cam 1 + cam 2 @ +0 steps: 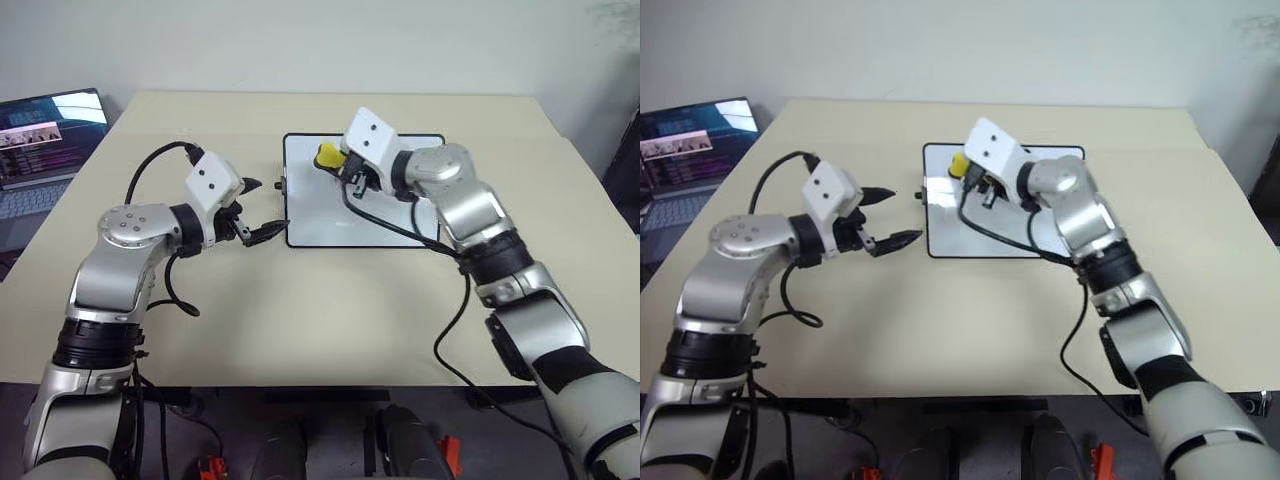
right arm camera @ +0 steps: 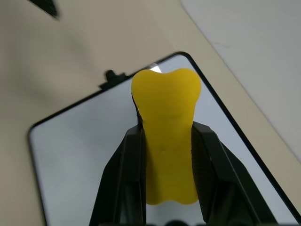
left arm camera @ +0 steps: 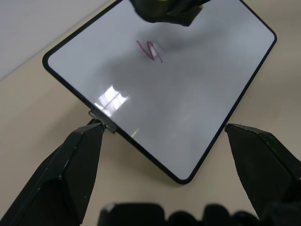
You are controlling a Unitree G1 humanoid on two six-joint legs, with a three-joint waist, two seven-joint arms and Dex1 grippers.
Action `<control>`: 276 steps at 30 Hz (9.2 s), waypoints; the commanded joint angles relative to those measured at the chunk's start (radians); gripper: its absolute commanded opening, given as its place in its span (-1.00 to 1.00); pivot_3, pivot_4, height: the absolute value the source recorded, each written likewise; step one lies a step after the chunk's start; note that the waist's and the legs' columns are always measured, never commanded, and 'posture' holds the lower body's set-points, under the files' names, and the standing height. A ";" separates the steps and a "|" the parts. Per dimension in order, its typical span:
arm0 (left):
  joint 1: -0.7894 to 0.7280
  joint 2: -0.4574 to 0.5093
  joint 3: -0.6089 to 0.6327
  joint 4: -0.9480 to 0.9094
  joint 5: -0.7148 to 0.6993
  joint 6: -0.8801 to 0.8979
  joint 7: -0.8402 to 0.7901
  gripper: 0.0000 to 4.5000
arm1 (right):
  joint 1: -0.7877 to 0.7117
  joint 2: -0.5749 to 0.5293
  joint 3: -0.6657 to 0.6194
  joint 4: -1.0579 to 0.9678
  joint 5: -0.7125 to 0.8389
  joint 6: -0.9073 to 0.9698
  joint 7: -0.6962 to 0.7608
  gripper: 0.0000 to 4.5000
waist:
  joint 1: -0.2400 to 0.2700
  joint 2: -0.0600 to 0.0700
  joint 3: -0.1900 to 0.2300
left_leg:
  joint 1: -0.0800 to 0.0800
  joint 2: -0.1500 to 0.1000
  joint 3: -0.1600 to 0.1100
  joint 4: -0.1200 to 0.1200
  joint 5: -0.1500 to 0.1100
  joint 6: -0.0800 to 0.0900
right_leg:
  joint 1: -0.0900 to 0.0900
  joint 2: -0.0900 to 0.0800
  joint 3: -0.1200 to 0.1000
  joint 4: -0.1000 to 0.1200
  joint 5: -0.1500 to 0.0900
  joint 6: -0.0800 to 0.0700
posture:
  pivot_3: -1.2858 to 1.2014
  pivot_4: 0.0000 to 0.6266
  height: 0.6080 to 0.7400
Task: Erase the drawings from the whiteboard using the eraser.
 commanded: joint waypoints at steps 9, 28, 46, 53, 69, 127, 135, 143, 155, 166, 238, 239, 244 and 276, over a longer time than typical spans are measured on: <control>0.017 0.005 0.022 -0.079 -0.014 0.016 0.023 1.00 | -0.214 0.067 0.050 0.456 -0.165 -0.265 -0.222 -0.57 | -0.011 0.000 0.000 | 0.000 0.000 0.001 -0.002 0.000 0.000 | -0.002 0.000 0.001 0.000 0.000 0.000 | 0.03 -0.52 1.00; 0.034 0.017 0.039 -0.097 -0.015 0.025 0.049 1.00 | -0.077 0.108 0.254 0.461 -0.377 -0.241 -0.062 -0.57 | -0.018 -0.002 -0.002 | 0.011 0.000 0.000 -0.001 0.000 0.000 | 0.008 0.001 0.001 0.002 -0.001 0.001 | 0.03 -0.52 1.00; 0.001 0.001 0.019 -0.066 -0.007 0.009 0.048 1.00 | -0.237 0.100 0.164 0.566 -0.363 -0.174 -0.242 -0.57 | -0.010 -0.002 -0.002 | 0.014 0.001 0.000 -0.001 0.003 0.003 | 0.009 0.002 0.001 0.003 0.001 0.000 | 0.03 -0.52 1.00; 0.022 0.004 0.030 -0.086 -0.013 0.013 0.054 1.00 | -0.337 0.110 0.169 0.676 -0.369 -0.216 -0.300 -0.57 | -0.012 -0.002 -0.002 | 0.008 0.001 0.000 -0.005 0.003 0.003 | 0.002 0.002 0.001 0.002 0.002 -0.003 | 0.03 -0.52 1.00; 0.052 0.011 0.046 -0.113 -0.021 0.027 0.073 1.00 | -0.213 0.194 0.277 0.644 -0.434 -0.254 -0.102 -0.57 | -0.035 -0.002 -0.002 | 0.009 0.002 0.000 -0.006 0.003 0.002 | 0.003 0.003 0.001 0.002 0.000 0.001 | 0.03 -0.52 1.00; -0.041 0.147 0.059 -0.014 -0.010 -0.042 -0.078 1.00 | 0.105 -0.577 -0.092 -0.082 -0.131 -0.298 0.305 -0.57 | -0.009 0.000 0.000 | -0.002 0.002 0.004 -0.006 0.003 0.002 | -0.006 0.002 0.003 -0.001 0.001 -0.002 | 0.03 -0.52 1.00; -0.084 0.100 0.057 0.011 -0.008 -0.102 -0.038 1.00 | 0.094 -0.546 -0.124 -0.068 -0.084 -0.258 0.291 -0.57 | -0.006 -0.001 0.001 | -0.002 0.002 0.004 -0.006 0.003 0.002 | -0.006 0.002 0.003 -0.001 0.002 -0.003 | 0.03 -0.52 1.00; -0.109 0.056 0.057 0.003 -0.033 -0.109 -0.048 1.00 | 0.110 -0.539 -0.124 -0.089 -0.072 -0.248 0.295 -0.57 | -0.006 -0.001 0.001 | -0.002 0.002 0.004 -0.005 0.003 0.002 | -0.006 0.002 0.003 -0.001 0.002 -0.003 | 0.03 -0.52 1.00; -0.109 0.041 0.074 -0.014 -0.073 -0.096 -0.049 1.00 | 0.101 -0.525 -0.127 -0.097 -0.039 -0.229 0.300 -0.57 | -0.008 -0.001 0.001 | -0.002 0.002 0.004 -0.005 0.003 0.002 | -0.006 0.002 0.003 -0.001 0.002 -0.003 | 0.03 -0.52 1.00; -0.076 0.061 0.049 -0.006 -0.046 -0.085 -0.057 1.00 | 0.100 -0.444 -0.120 -0.121 -0.010 -0.214 0.277 -0.57 | -0.012 -0.001 0.001 | -0.001 0.002 0.004 -0.004 0.003 0.002 | -0.006 0.002 0.004 0.001 0.002 -0.003 | 0.03 -0.52 1.00; 0.040 0.062 0.079 -0.145 -0.072 -0.026 -0.023 1.00 | -0.087 -0.134 0.162 0.340 -0.449 -0.382 -0.270 -0.57 | -0.034 -0.003 -0.001 | 0.013 0.003 0.003 -0.006 0.003 0.002 | 0.005 0.004 0.006 0.001 0.002 -0.004 | 0.03 -0.52 1.00; 0.032 0.062 0.075 -0.138 -0.070 -0.027 -0.023 1.00 | -0.086 -0.135 0.160 0.334 -0.443 -0.379 -0.261 -0.57 | -0.034 -0.003 -0.001 | 0.012 0.003 0.003 -0.007 0.003 0.002 | 0.004 0.004 0.005 0.001 0.002 -0.004 | 0.03 -0.52 1.00; 0.009 0.064 0.070 -0.127 -0.073 -0.029 -0.034 1.00 | 0.000 -0.168 0.056 0.087 -0.267 -0.302 -0.026 -0.57 | -0.029 -0.003 -0.001 | 0.006 0.003 0.001 -0.005 0.003 0.002 | 0.002 0.003 0.003 0.000 0.002 -0.003 | 0.03 -0.52 1.00; -0.204 -0.357 -0.299 0.116 0.020 -0.125 -0.140 1.00 | 0.613 -0.685 -0.557 -0.703 0.282 0.803 0.081 -0.57 | 0.022 0.000 0.001 | 0.001 0.002 0.003 0.000 0.003 0.002 | 0.001 0.002 0.003 -0.004 0.000 0.002 | 0.03 -0.52 1.00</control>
